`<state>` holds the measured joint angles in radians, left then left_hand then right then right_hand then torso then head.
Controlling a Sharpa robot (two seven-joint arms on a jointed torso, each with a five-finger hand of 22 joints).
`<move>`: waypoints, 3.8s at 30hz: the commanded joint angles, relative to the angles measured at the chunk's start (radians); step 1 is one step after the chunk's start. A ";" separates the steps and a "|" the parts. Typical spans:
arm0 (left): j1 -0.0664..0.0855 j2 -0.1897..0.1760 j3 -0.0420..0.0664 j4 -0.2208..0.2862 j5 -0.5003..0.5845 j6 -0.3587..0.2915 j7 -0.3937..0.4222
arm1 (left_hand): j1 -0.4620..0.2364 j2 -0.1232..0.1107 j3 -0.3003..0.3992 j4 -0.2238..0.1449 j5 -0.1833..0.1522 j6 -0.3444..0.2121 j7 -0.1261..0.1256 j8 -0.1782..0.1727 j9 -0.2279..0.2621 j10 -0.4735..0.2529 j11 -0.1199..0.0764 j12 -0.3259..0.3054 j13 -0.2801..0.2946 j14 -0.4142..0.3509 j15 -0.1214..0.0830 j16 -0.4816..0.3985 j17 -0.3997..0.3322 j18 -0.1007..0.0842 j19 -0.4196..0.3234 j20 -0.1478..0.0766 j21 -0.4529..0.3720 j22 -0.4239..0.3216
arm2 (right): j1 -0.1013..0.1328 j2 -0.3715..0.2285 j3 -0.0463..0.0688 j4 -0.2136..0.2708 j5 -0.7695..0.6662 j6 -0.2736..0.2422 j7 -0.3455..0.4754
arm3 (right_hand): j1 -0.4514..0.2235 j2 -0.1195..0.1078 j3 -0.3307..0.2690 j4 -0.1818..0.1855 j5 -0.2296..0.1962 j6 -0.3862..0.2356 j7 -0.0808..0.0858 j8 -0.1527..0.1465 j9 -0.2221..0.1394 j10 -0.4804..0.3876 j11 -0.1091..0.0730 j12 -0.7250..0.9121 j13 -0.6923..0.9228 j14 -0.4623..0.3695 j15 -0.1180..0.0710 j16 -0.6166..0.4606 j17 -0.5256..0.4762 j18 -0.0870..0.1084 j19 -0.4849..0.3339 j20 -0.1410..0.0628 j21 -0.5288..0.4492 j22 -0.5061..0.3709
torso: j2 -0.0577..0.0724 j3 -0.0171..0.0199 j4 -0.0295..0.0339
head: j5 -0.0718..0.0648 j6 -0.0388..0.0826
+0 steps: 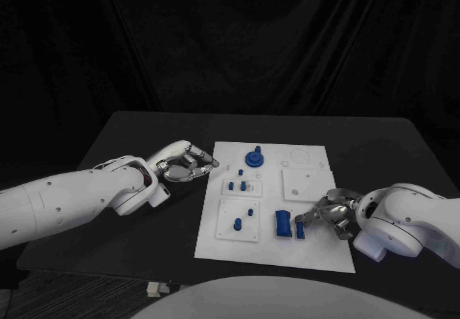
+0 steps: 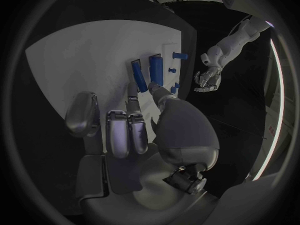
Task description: Assemble the parts on the task board
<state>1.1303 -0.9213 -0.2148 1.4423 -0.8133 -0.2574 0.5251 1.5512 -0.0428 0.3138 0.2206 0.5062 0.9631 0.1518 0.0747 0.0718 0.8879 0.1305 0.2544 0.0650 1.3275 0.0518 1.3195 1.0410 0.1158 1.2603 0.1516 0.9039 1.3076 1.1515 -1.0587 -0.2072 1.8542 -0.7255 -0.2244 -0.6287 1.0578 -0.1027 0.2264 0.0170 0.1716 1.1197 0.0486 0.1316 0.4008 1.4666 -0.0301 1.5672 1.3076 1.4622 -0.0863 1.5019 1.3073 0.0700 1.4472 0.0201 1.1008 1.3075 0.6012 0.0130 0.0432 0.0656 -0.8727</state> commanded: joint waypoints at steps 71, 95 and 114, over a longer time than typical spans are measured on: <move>-0.005 -0.005 0.001 0.004 0.004 0.003 0.020 | 0.002 0.009 0.010 -0.001 0.007 0.006 0.008 0.007 0.002 0.011 0.001 0.003 0.001 -0.008 0.000 -0.005 -0.002 0.008 -0.011 0.000 -0.002 0.099 | -0.067 -0.085 0.000 0.075 -0.438 -0.126 0.347 | -0.043 0.222 -0.202 0.277 0.685 -0.041 0.015 0.015 -0.153 0.104 0.018 0.004 0.263 0.083 0.006 0.021 0.120 -0.008 0.030 0.012 0.164 0.182 | 0.000 -0.0001 -0.0001 | 0.008 0.000; -0.008 -0.003 0.001 0.002 0.004 0.007 0.020 | 0.002 0.008 0.011 -0.002 0.007 0.005 0.009 0.007 0.002 0.012 0.002 0.003 0.000 -0.008 0.000 -0.005 -0.003 0.008 -0.011 0.001 -0.002 0.099 | -0.093 -0.071 0.000 0.059 -0.447 -0.111 0.302 | -0.038 0.215 -0.196 0.273 0.687 -0.041 0.014 0.012 -0.158 0.104 0.017 0.004 0.263 0.081 0.005 0.017 0.108 -0.006 0.025 0.011 0.153 0.178 | 0.000 0.0000 0.0002 | 0.008 0.000; -0.011 -0.005 0.001 0.003 0.004 0.011 0.020 | 0.002 0.008 0.011 -0.002 0.007 0.005 0.009 0.007 0.002 0.012 0.002 0.003 0.000 -0.008 0.000 -0.005 -0.003 0.008 -0.011 0.001 -0.002 0.099 | -0.096 -0.070 0.000 0.064 -0.468 -0.071 0.257 | -0.036 0.200 -0.180 0.275 0.657 -0.065 0.022 -0.009 -0.180 0.104 0.023 0.004 0.263 0.079 0.009 0.013 0.098 -0.004 0.021 0.012 0.141 0.175 | 0.000 -0.0001 0.0002 | 0.011 0.000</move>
<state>1.1210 -0.9272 -0.2148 1.4430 -0.8133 -0.2555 0.5283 1.5512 -0.0428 0.3191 0.2207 0.5101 0.9667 0.1554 0.0747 0.0724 0.8950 0.1306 0.2545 0.0650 1.3275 0.0517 1.3195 1.0385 0.1157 1.2531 0.1516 0.9039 1.3073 1.0599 -1.1288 -0.2056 1.9144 -1.1755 -0.3255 -0.3363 1.0237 0.1050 0.0391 0.2924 0.8316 1.0601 0.0722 0.1250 0.2233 1.4682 -0.0106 1.5672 1.3076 1.4632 -0.0783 1.5213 1.3073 0.0700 1.4668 0.0325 1.2480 1.3074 0.6013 0.0129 0.0434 0.0758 -0.8727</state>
